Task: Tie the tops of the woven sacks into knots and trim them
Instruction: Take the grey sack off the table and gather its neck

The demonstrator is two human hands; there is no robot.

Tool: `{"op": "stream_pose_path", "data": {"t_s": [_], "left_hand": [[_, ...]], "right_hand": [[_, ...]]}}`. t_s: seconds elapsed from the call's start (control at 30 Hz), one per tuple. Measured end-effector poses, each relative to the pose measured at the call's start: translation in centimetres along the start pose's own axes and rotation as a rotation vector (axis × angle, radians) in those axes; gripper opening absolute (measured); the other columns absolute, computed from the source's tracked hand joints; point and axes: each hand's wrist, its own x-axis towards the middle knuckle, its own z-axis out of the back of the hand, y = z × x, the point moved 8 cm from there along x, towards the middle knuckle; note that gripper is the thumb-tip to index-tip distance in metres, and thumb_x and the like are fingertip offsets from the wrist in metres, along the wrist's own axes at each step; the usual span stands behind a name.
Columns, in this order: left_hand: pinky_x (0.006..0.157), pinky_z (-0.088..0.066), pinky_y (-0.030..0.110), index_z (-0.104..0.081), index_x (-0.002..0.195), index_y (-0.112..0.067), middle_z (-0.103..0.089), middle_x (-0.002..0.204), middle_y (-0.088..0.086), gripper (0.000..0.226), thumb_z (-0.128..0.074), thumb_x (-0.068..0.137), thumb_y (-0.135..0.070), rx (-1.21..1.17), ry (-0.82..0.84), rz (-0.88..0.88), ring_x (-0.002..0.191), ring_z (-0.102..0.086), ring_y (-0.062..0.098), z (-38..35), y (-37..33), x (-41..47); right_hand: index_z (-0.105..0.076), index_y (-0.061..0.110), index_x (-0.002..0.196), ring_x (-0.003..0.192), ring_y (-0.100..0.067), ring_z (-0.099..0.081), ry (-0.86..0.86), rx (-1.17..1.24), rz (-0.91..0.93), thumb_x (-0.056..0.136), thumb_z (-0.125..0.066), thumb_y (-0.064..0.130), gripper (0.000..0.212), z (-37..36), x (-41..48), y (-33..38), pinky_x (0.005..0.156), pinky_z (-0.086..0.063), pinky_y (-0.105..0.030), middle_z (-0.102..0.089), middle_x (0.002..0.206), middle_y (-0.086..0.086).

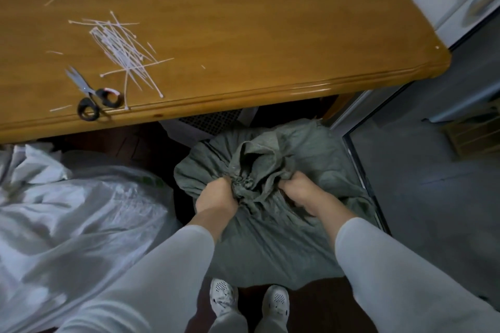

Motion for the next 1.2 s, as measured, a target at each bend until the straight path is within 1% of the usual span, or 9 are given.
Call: {"op": "stream_pose_path", "data": {"t_s": [0.13,0.27,0.43,0.63,0.7,0.8,0.9,1.1,1.2], "left_hand": [[0.095,-0.049,0.037,-0.051,0.125,-0.020,-0.058,0.123,0.006,0.066,-0.078,0.066,-0.031,-0.136,0.201,0.005,0.113,-0.054,0.026,-1.5,0.8,-0.2],[0.110,-0.035,0.035,-0.011,0.151,-0.025,-0.028,0.140,0.009,0.115,-0.083,0.062,-0.043,-0.119,0.278,-0.017,0.132,-0.032,0.029,-1.0,0.0,-1.0],[0.105,-0.039,0.034,-0.015,0.148,-0.041,-0.025,0.139,0.007,0.089,-0.072,0.079,-0.041,-0.180,0.133,-0.064,0.127,-0.039,0.030,1.4,-2.9,-2.6],[0.115,-0.020,0.039,-0.044,0.138,-0.029,-0.012,0.149,0.006,0.063,-0.067,0.081,-0.045,-0.045,-0.105,-0.132,0.140,-0.009,0.031,3.7,-7.8,-6.2],[0.116,-0.019,0.043,-0.031,0.144,-0.029,-0.008,0.151,0.006,0.079,-0.070,0.078,-0.047,-0.043,-0.199,-0.111,0.141,-0.004,0.032,5.0,-9.2,-7.1],[0.118,-0.006,0.048,0.007,0.150,-0.033,0.009,0.155,0.008,0.118,-0.076,0.067,-0.054,0.032,-0.278,-0.151,0.144,0.009,0.032,6.7,-11.8,-8.3],[0.116,0.008,0.049,0.021,0.145,-0.037,0.020,0.155,0.006,0.132,-0.074,0.058,-0.067,0.148,-0.243,-0.245,0.144,0.019,0.030,7.1,-15.0,-8.9],[0.115,0.012,0.048,0.018,0.148,-0.032,-0.013,0.157,-0.004,0.129,-0.068,0.060,-0.073,0.263,-0.206,-0.420,0.147,0.004,0.023,6.5,-21.4,-9.1],[0.116,0.009,0.046,-0.018,0.149,-0.031,-0.047,0.138,-0.002,0.099,-0.068,0.070,-0.063,0.297,-0.184,-0.422,0.139,-0.027,0.022,6.8,-23.2,-8.7]], "right_hand": [[-0.059,0.008,0.120,0.104,-0.027,-0.060,-0.038,0.189,-0.037,0.088,-0.061,0.022,0.034,2.1,-1.2,-1.0,0.095,-0.047,-0.035,-0.065,0.113,-0.011],[-0.064,0.008,0.110,0.089,-0.026,-0.063,-0.094,0.334,-0.016,0.086,-0.062,0.010,0.025,5.0,-3.1,-0.9,0.082,-0.050,-0.033,-0.067,0.092,-0.007],[-0.064,0.014,0.081,0.073,-0.018,-0.059,-0.122,0.456,0.044,0.082,-0.057,-0.010,0.025,8.7,-5.3,0.0,0.061,-0.048,-0.021,-0.066,0.082,-0.004],[-0.060,0.011,0.086,0.073,-0.019,-0.057,-0.075,0.545,0.113,0.085,-0.050,-0.014,0.027,13.4,-8.2,2.1,0.051,-0.047,-0.022,-0.061,0.078,-0.002],[-0.061,0.007,0.095,0.073,-0.018,-0.058,-0.050,0.541,0.161,0.085,-0.048,-0.017,0.029,14.8,-9.2,3.2,0.052,-0.049,-0.017,-0.062,0.081,-0.002],[-0.060,-0.002,0.114,0.088,-0.029,-0.061,-0.009,0.545,0.203,0.081,-0.045,-0.023,0.042,16.5,-10.0,4.3,0.074,-0.050,-0.033,-0.065,0.094,-0.010],[-0.064,-0.002,0.095,0.087,-0.033,-0.061,0.027,0.515,0.224,0.077,-0.040,-0.027,0.038,17.9,-11.0,5.0,0.073,-0.051,-0.036,-0.064,0.087,-0.012],[-0.064,-0.001,0.078,0.087,-0.037,-0.061,0.091,0.455,0.279,0.073,-0.036,-0.030,0.041,21.5,-12.5,5.9,0.090,-0.048,-0.048,-0.066,0.081,-0.016],[-0.062,-0.002,0.078,0.086,-0.035,-0.060,0.099,0.466,0.288,0.073,-0.032,-0.030,0.041,23.7,-13.3,5.7,0.087,-0.048,-0.045,-0.064,0.085,-0.017]]}}
